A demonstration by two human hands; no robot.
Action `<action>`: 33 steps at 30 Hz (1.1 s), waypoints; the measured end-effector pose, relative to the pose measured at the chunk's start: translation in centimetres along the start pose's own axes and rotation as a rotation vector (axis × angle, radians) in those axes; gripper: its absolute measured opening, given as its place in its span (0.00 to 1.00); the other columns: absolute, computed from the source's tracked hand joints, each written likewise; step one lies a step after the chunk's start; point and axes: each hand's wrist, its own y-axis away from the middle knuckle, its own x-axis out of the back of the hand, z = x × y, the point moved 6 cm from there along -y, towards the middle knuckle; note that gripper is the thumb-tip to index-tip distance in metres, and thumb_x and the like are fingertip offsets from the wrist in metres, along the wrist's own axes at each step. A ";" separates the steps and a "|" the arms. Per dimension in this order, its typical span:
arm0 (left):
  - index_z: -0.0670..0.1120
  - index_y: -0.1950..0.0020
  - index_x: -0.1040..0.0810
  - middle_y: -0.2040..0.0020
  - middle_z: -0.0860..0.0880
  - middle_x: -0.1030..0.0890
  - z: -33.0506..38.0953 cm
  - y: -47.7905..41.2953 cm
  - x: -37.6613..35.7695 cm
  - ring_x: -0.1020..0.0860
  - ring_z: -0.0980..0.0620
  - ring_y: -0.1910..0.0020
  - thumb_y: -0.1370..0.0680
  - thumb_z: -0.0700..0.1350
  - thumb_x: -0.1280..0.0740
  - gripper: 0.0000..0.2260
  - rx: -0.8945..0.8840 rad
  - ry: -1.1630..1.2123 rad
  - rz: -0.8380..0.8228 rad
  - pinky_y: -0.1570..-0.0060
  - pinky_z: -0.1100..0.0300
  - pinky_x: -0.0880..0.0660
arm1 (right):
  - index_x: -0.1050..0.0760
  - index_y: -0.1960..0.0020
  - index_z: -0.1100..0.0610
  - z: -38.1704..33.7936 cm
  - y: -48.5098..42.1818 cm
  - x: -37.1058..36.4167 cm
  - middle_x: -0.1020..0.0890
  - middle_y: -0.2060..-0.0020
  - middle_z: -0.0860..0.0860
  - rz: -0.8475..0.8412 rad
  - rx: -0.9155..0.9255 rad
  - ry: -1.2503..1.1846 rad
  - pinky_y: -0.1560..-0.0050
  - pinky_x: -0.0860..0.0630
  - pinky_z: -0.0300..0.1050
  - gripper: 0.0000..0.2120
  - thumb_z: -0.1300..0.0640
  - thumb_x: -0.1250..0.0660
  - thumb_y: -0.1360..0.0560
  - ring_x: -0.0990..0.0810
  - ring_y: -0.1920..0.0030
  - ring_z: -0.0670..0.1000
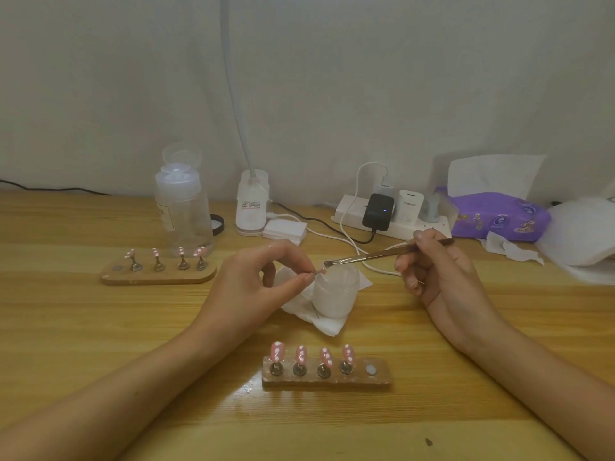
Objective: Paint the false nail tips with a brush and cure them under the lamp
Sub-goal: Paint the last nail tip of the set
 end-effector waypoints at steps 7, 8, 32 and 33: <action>0.57 0.57 0.18 0.55 0.59 0.17 -0.2 0.0 0.0 0.32 0.58 0.68 0.26 0.47 0.27 0.04 -0.027 -0.011 -0.003 0.67 0.69 0.32 | 0.29 0.61 0.54 -0.1 0.0 0.2 0.20 0.72 0.53 0.026 0.007 -0.003 0.76 0.32 0.35 0.09 0.54 0.36 0.23 0.28 0.76 0.46; 0.57 0.57 0.18 0.56 0.58 0.17 -0.2 0.0 0.0 0.32 0.58 0.68 0.26 0.47 0.27 0.04 -0.029 -0.013 -0.001 0.67 0.69 0.33 | 0.29 0.61 0.54 -0.1 0.0 0.1 0.19 0.71 0.53 0.015 0.013 -0.010 0.76 0.32 0.35 0.08 0.52 0.36 0.25 0.28 0.76 0.46; 0.54 0.57 0.18 0.64 0.62 0.23 0.8 0.3 0.3 0.34 0.57 0.69 0.25 0.45 0.27 0.04 -0.078 -0.051 0.038 0.69 0.69 0.35 | 0.29 0.60 0.54 -0.2 0.0 0.0 0.18 0.69 0.53 0.028 0.022 0.074 0.74 0.42 0.40 0.09 0.51 0.36 0.25 0.33 0.77 0.46; 0.54 0.57 0.18 0.63 0.61 0.22 0.8 0.2 0.3 0.33 0.57 0.69 0.25 0.45 0.27 0.04 -0.077 -0.051 0.037 0.69 0.68 0.35 | 0.29 0.60 0.53 -0.3 0.0 0.0 0.18 0.69 0.53 0.020 0.028 0.068 0.74 0.42 0.39 0.09 0.50 0.36 0.26 0.33 0.77 0.46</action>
